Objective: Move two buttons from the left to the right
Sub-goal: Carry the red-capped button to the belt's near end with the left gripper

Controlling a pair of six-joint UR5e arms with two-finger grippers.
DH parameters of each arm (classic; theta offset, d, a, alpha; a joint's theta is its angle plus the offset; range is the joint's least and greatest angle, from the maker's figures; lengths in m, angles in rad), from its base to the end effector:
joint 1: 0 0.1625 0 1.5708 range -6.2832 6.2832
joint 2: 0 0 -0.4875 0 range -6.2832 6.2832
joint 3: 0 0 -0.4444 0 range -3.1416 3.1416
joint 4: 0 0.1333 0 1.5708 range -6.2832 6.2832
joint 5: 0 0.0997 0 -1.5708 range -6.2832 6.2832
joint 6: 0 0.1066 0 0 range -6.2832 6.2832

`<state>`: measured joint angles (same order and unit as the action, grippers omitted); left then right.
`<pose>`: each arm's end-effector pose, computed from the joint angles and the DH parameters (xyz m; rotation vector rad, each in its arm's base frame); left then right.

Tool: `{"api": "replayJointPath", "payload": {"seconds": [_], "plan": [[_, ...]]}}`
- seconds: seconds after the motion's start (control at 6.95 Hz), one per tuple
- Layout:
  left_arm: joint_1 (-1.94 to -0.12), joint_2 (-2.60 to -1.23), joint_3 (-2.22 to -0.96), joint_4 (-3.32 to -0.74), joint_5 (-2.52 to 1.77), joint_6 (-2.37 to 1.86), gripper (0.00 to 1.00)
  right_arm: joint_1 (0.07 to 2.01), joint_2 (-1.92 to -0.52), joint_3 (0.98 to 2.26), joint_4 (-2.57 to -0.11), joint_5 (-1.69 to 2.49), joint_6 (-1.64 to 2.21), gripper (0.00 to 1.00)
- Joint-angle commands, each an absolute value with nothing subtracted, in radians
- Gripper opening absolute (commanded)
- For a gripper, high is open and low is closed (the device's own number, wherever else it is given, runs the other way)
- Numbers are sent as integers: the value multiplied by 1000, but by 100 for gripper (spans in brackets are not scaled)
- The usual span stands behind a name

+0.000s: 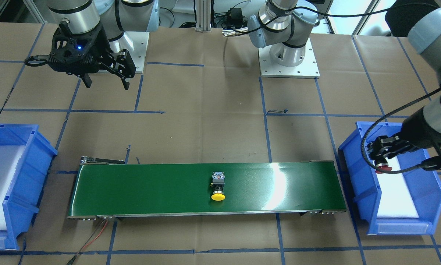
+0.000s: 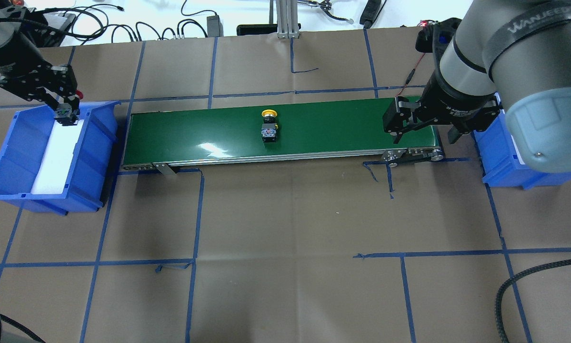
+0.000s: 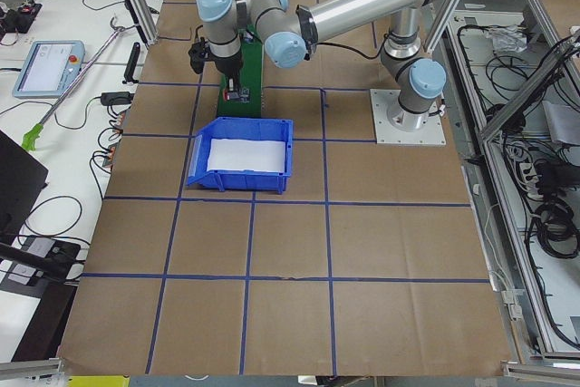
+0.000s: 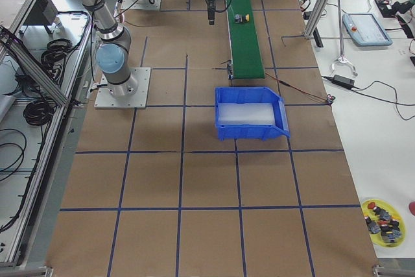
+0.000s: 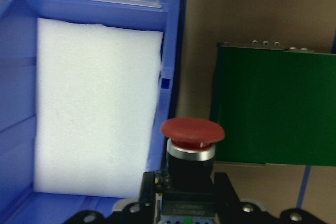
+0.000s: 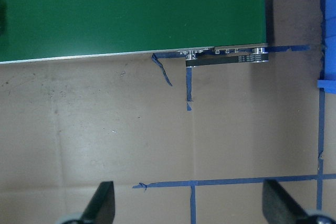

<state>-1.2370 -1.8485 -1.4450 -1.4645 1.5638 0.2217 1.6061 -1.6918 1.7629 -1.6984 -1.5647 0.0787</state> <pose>0.0921 -0.6747 0.4530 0.1751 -3.1168 -0.0655 0.1512 -0.4850 0.5141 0.0677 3.1303 -0.0878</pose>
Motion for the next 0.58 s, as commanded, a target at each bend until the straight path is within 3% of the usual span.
{"api": "replayJointPath", "payload": {"seconds": [0.0,0.43], "plan": [[-1337,-1855,-1451,-1456,1563,83,14,1606,-1668,1769,-1732,-1563,80,100],[-1373,-1891,-1541,-1345,1562,-5,14,1606,-1573,1770,-1872,-1563,80,100]]}}
